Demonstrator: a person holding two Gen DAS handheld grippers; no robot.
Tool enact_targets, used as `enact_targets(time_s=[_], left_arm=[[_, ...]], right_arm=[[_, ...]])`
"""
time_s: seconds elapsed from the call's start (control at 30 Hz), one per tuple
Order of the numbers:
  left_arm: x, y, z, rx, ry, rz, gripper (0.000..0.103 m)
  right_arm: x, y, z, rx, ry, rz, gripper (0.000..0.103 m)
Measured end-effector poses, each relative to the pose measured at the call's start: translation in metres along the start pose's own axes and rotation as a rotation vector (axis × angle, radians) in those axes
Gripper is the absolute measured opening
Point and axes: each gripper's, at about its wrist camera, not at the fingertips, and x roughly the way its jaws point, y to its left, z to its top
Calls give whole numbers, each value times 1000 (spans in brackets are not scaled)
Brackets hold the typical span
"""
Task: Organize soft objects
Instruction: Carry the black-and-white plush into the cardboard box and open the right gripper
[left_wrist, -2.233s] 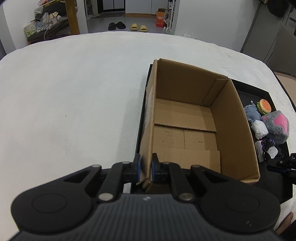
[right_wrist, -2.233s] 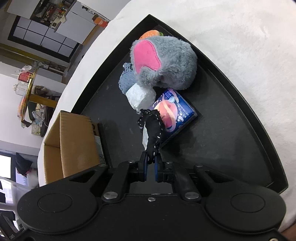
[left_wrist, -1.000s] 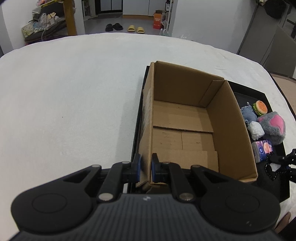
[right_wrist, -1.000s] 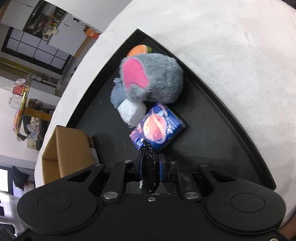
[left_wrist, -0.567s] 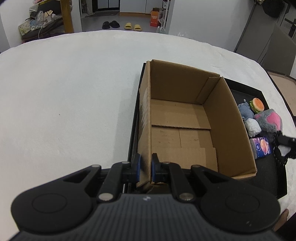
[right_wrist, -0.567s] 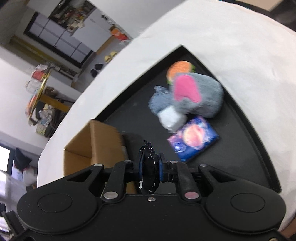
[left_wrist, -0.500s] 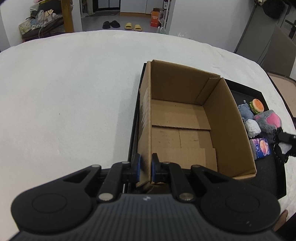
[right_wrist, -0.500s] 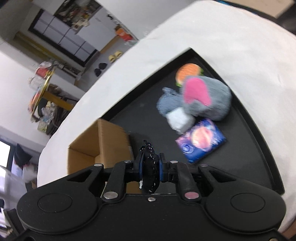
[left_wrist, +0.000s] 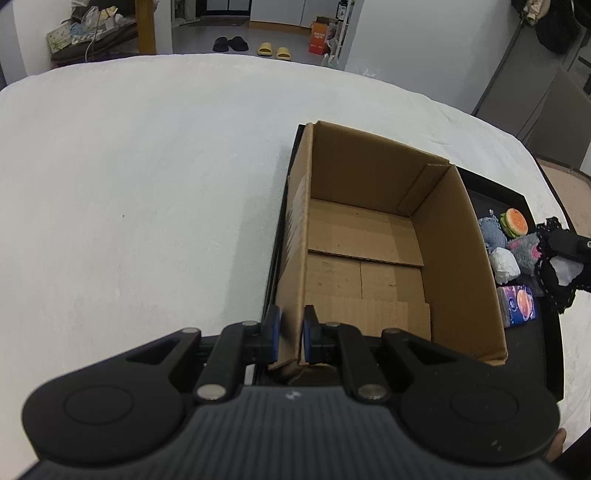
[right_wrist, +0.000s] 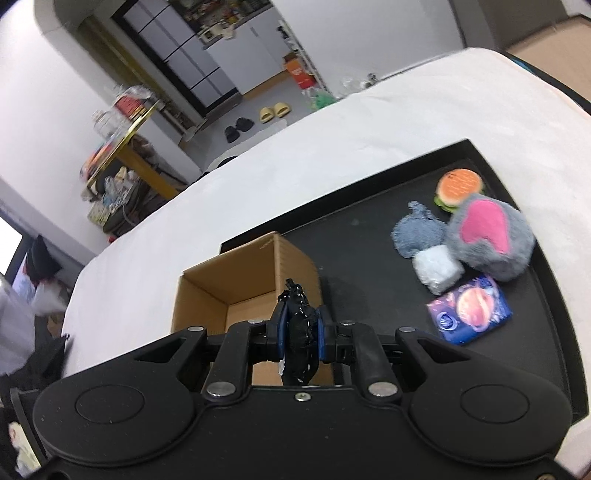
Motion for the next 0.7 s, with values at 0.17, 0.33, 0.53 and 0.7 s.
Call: enact_targets(time_s=[0.17, 0.33, 0.53, 0.7], left_arm=[[2, 3, 0, -19, -2, -5, 11], [3, 7, 1, -37, -2, -16, 11], [5, 12, 0, -47, -3, -42, 11], [6, 17, 1, -60, 0, -65, 12]], right_arm=[[6, 28, -4, -85, 3, -3, 16], [12, 57, -6, -168, 10, 6, 16], [23, 93, -9, -283, 9, -2, 16], [34, 113, -10, -326, 19, -2, 17]])
